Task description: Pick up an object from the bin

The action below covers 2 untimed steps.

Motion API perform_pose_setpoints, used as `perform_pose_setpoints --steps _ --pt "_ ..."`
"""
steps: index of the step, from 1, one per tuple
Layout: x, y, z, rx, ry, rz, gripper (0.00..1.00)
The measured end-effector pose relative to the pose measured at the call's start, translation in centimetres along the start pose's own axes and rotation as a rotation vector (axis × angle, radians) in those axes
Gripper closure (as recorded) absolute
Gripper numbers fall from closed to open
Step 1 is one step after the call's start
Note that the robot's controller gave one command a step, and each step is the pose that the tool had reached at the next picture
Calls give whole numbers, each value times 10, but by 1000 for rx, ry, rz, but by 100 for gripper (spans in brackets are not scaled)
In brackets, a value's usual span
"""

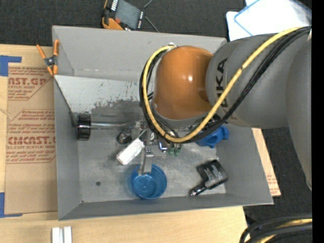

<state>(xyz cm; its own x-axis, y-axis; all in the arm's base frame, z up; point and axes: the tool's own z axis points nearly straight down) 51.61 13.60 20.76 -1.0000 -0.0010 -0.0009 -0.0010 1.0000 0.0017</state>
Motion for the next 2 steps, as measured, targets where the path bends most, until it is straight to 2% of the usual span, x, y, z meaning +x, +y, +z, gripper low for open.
perform_pose_setpoints --steps 1,2 --pt "0 0 0 0 -1 0 0" --pt "4 -11 40 -1 2 28 0"
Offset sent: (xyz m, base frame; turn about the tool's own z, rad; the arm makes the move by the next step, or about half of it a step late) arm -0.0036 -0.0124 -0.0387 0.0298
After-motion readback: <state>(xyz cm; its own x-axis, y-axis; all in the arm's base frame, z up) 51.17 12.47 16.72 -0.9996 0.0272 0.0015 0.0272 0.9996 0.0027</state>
